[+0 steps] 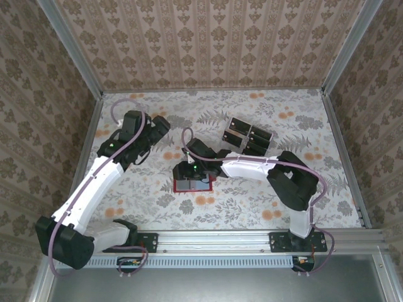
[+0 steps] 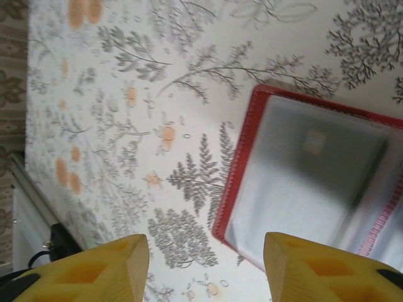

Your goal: Put the credit cards into the card holder

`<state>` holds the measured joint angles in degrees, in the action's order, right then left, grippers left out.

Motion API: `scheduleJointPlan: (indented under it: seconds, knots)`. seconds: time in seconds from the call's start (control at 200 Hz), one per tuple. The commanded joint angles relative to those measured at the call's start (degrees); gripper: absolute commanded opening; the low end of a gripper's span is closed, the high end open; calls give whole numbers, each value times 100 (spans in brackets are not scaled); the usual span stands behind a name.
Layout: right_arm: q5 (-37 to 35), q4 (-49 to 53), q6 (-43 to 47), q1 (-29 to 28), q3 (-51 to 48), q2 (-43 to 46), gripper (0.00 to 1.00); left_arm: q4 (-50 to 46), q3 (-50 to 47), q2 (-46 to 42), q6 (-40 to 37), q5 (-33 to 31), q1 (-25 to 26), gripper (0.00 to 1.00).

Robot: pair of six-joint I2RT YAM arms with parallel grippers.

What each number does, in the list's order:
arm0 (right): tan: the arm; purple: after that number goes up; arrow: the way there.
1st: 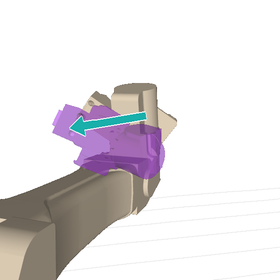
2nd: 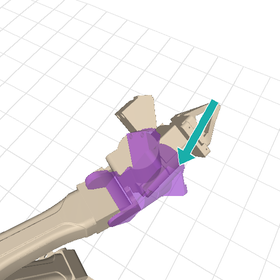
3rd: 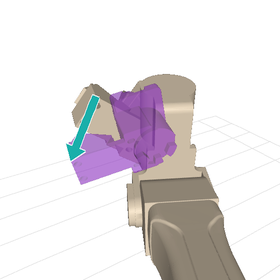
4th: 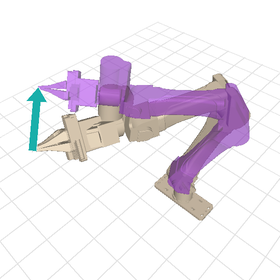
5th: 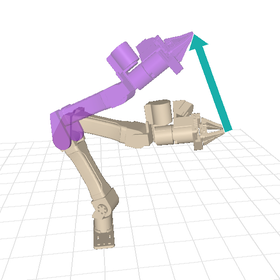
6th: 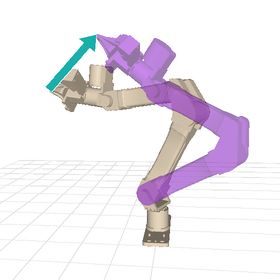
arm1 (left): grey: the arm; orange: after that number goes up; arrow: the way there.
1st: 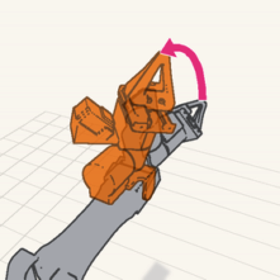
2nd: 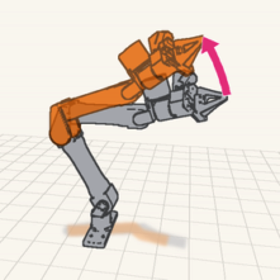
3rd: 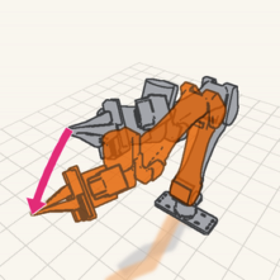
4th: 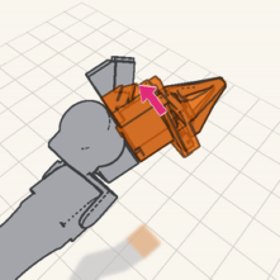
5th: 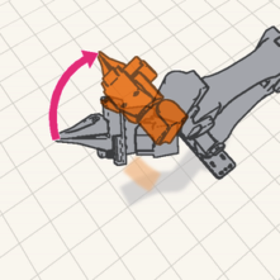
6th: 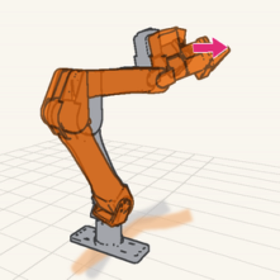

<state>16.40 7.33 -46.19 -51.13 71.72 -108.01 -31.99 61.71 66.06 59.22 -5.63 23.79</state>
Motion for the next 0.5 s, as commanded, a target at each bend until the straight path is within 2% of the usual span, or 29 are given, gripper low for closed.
scheduleJointPlan:
  seconds: [0.0, 0.125, 0.295, 0.365, 0.495]
  knots:
    - [-194, 339, 196, -21, -120, 407, 53, -159, -240, -172, -392, 201, -283, 100]
    - [-446, 603, 324, 32, -284, 602, 52, -121, -578, -131, -838, 375, -474, 100]
    - [-542, 590, 372, 265, -576, 681, 46, 179, -1212, -11, -1519, 878, -477, 100]
    - [-585, 589, 428, 411, -662, 791, 45, 353, -1465, 57, -1779, 1085, -414, 100]
    - [-652, 837, 719, 758, -615, 1070, 44, 476, -1764, 278, -1977, 1061, -143, 100]
